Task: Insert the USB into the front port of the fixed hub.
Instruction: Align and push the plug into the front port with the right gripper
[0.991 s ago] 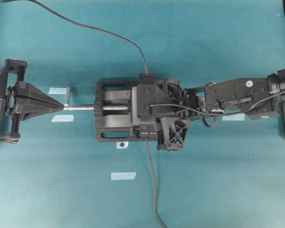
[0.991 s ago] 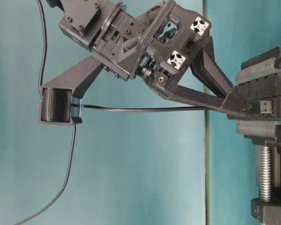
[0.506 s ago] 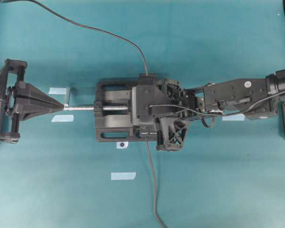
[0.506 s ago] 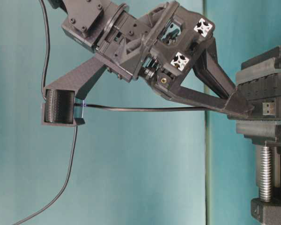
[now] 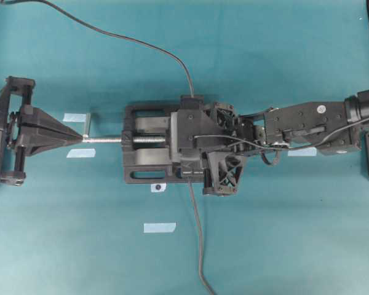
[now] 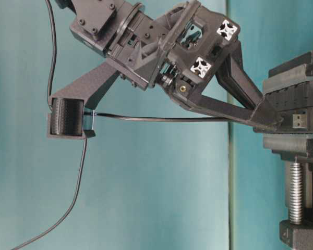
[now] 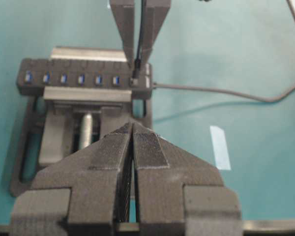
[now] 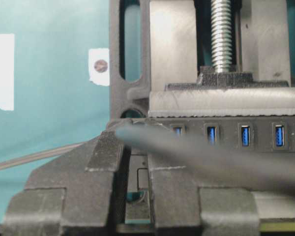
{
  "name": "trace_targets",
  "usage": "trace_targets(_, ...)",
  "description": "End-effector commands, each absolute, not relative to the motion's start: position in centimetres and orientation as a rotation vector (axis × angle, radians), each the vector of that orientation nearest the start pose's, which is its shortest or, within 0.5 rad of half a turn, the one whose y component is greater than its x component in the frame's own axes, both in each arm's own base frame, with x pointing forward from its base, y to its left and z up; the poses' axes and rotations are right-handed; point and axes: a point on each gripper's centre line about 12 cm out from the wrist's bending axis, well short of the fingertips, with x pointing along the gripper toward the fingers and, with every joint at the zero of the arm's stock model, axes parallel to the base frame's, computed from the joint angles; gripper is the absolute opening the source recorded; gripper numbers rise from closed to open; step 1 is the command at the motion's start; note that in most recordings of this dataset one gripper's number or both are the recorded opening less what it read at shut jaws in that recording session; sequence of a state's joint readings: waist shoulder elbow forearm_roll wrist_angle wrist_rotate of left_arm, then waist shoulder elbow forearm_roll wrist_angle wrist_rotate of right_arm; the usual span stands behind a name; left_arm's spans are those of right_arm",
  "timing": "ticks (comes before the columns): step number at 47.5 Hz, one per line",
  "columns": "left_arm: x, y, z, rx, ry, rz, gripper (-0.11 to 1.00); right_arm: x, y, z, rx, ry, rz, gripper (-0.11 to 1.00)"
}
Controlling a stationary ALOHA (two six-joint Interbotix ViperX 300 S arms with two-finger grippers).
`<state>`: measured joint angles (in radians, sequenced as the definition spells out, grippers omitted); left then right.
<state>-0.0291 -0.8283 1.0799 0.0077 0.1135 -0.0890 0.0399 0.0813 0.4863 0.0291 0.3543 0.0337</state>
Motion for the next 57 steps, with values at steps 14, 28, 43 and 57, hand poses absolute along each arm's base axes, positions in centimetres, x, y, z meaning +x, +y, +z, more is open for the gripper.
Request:
trace_targets(14, 22.23, -0.64, 26.16, -0.074, 0.34, -0.014, 0.0, 40.82, 1.78, 17.7, 0.025, 0.933, 0.02, 0.08)
trace_targets(28, 22.23, -0.67, 26.16, -0.074, 0.34, -0.016, 0.0, 40.96, 1.6, 17.34, 0.027, 0.938, 0.016, 0.08)
trace_targets(43, 22.19, -0.67, 26.14, -0.074, 0.34, -0.016, 0.0, 41.06, 1.34, 17.07, 0.028, 0.93, 0.01, 0.08)
trace_targets(57, 22.17, -0.67, 26.17, -0.074, 0.338, -0.016, 0.0, 41.55, 1.04, 17.63, 0.034, 0.869, 0.004, 0.08)
